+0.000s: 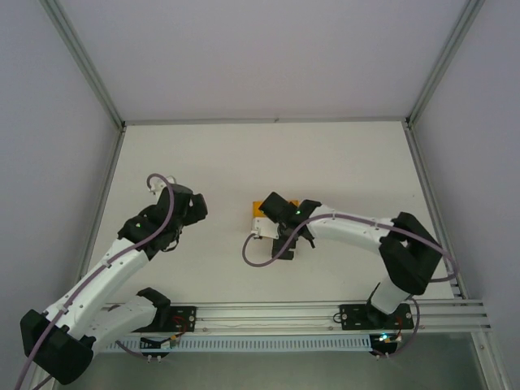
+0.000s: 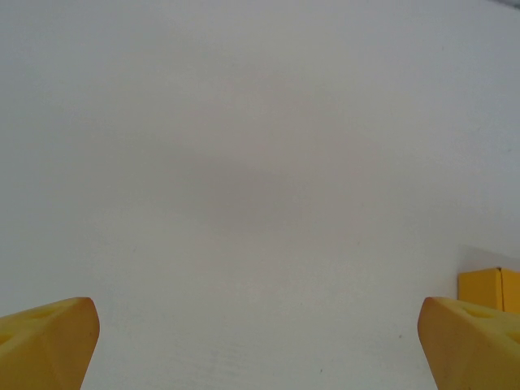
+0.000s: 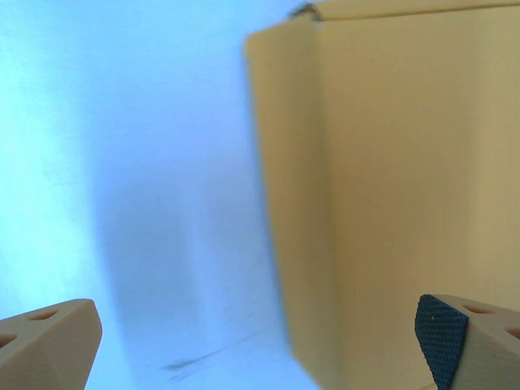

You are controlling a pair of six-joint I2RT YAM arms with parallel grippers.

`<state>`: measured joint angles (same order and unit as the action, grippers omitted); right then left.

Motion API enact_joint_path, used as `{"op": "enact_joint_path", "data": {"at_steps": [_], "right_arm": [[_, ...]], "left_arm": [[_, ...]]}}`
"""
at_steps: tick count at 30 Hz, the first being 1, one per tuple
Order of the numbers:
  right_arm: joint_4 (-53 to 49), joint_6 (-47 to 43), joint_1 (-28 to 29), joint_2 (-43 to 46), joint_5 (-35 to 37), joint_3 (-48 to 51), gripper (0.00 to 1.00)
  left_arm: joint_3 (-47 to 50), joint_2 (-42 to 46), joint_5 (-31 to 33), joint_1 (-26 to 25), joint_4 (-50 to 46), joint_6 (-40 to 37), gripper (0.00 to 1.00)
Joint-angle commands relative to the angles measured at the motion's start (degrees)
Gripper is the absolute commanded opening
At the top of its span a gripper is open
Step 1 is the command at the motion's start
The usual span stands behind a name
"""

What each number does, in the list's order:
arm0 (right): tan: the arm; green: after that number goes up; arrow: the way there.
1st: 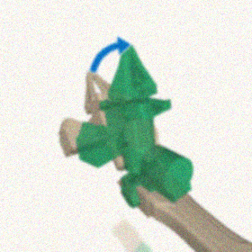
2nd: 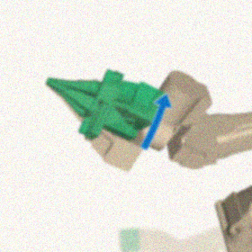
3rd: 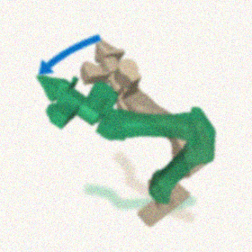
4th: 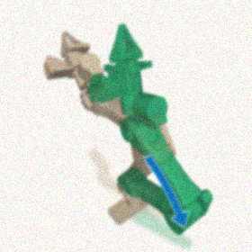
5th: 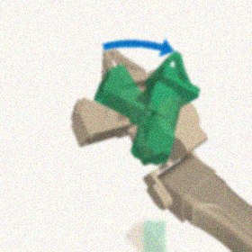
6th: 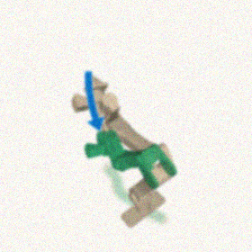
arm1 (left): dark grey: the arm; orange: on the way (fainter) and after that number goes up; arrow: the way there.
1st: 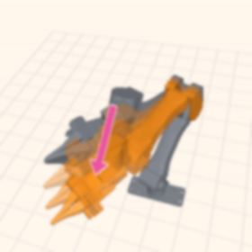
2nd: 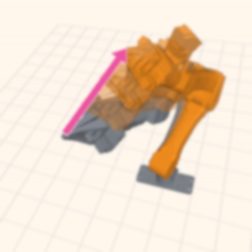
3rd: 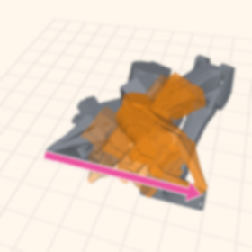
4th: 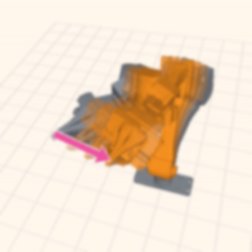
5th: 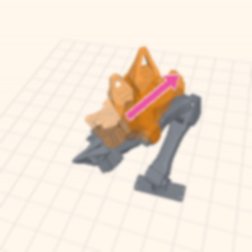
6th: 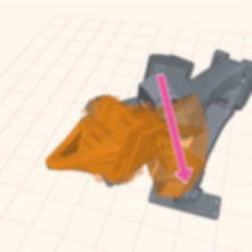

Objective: Assemble paper box

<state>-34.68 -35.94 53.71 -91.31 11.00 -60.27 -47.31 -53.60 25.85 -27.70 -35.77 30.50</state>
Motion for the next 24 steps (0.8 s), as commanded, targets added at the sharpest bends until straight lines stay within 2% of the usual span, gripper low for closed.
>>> {"op": "enact_joint_path", "data": {"at_steps": [1, 4, 7, 9, 13, 14, 17, 21, 24], "right_arm": [[-1.61, 2.99, -0.5, 4.9, -7.45, 2.89, 1.0], [9.11, 8.05, -6.06, 10.48, -7.4, 6.33, 1.0], [22.31, 19.52, -16.24, 15.77, -7.66, 10.34, 1.0], [31.11, 27.32, -22.68, 18.97, -4.11, 14.31, 1.0], [44.03, 33.15, -32.02, 22.7, 4.28, 23.56, 1.0], [45.85, 34.63, -34.71, 22.77, 4.68, 25.39, 1.0], [49.33, 39.85, -40.73, 21.41, 3.46, 28.37, 1.0], [67.78, 38.68, -44.04, 15.82, 3.53, 35.23, 1.0], [75.56, 38.94, -45.62, 11.24, 5.48, 36.43, 1.0]], "left_arm": [[1.31, -0.05, -1.56, 2.91, 5.69, -3.21, 1.0], [2.66, -1.64, -1.43, 6.84, 10.37, -5.6, 1.0], [6.64, -2.57, -2.16, 12.7, 19.19, -6.95, 1.0], [10.28, -3.77, -2.79, 16.68, 28.55, -8.68, 1.0], [16.5, -8.57, 0.44, 18.67, 44.34, -16.92, 1.0], [18.41, -10.44, 0.31, 18.99, 50.18, -19.55, 1.0], [21.6, -15.09, -1.18, 20.17, 58.63, -22.63, 1.0], [24.66, -21.27, -3.3, 20.85, 68.44, -23.1, 1.0], [24.42, -24.81, -5.67, 21.44, 72.74, -24.24, 1.0]]}}
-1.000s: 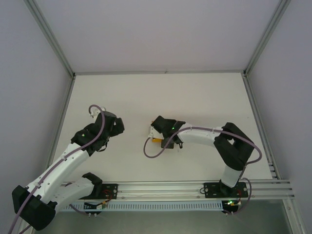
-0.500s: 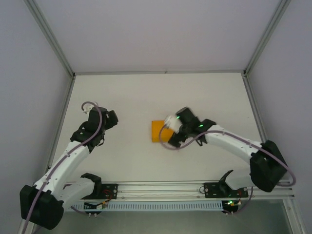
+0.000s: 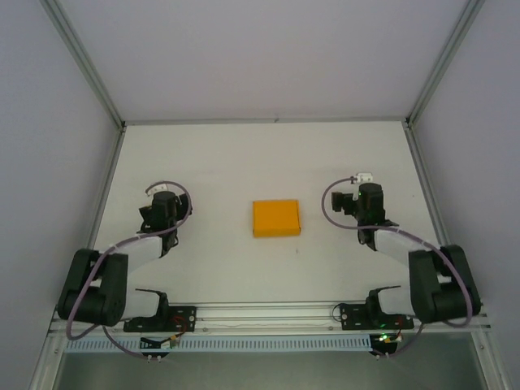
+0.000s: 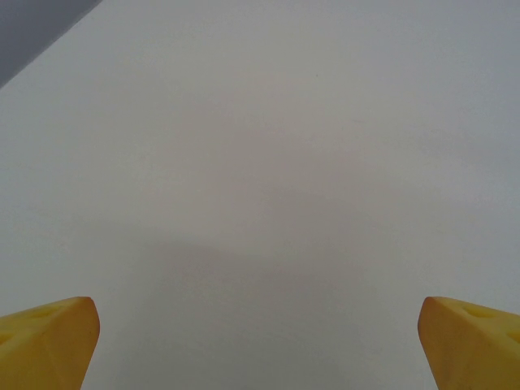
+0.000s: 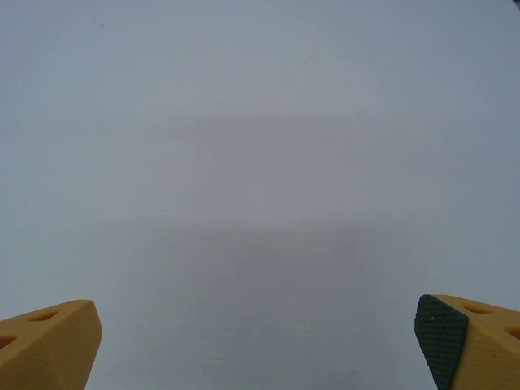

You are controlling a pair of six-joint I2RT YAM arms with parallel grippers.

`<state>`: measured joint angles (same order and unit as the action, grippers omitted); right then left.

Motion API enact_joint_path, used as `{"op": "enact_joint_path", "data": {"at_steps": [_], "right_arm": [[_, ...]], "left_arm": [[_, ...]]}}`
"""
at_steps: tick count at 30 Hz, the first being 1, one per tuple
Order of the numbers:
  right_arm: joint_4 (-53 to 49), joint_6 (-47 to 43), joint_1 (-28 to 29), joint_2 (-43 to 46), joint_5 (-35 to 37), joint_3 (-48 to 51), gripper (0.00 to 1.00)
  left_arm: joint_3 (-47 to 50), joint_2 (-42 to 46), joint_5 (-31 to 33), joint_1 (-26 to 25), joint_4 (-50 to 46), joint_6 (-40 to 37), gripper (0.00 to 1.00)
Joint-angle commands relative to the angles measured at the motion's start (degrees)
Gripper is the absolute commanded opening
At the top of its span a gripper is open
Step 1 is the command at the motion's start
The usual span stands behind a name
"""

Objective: Assemble paper box

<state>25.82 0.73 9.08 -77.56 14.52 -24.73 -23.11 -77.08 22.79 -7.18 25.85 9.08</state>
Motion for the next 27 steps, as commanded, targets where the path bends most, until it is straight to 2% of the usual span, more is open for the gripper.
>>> {"op": "enact_joint_path", "data": {"at_steps": [1, 2, 3, 6, 7, 8, 9, 10, 12, 27], "right_arm": [[17.36, 4.17, -1.89, -3.05, 1.22, 1.48, 1.0], [21.98, 5.35, -3.37, -4.06, -2.27, 2.77, 1.0], [22.4, 5.88, -4.24, -5.16, -4.73, 3.05, 1.0], [34.69, 5.7, -4.89, -12.95, -4.77, 4.86, 1.0], [29.24, 6.66, -5.22, -10.62, -5.86, 4.11, 1.0], [26.71, 7.07, -5.96, -10.71, -7.51, 3.1, 1.0], [28.32, 7.34, -6.3, -12.37, -7.54, 2.37, 1.0], [25.69, 8.03, -7.12, -10.97, -8.92, 2.09, 1.0], [27.6, 8.19, -7.68, -11.84, -9.65, 2.38, 1.0], [26.25, 7.28, -7.68, -11.4, -12.24, 2.08, 1.0]], "left_arm": [[0.05, -2.24, -3.85, 1.01, 12.72, -4.3, 1.0], [-0.51, -2.78, -4.77, 0.96, 12.62, -5.41, 1.0], [0.0, -4.13, -4.82, 1.13, 15.15, -6.67, 1.0], [3.56, -14.64, -9.0, 2.74, 32.92, -7.38, 1.0], [2.51, -14.69, -9.0, 2.86, 32.08, -7.54, 1.0], [-0.32, -12.2, -10.04, 2.86, 21.55, -6.67, 1.0], [-0.62, -13.55, -10.03, 2.81, 23.02, -7.35, 1.0], [0.72, -14.55, -11.38, 2.85, 27.54, -8.22, 1.0], [-0.27, -13.4, -11.25, 2.87, 23.5, -7.52, 1.0], [-0.04, -13.84, -11.18, 2.88, 24.64, -7.76, 1.0]]}}
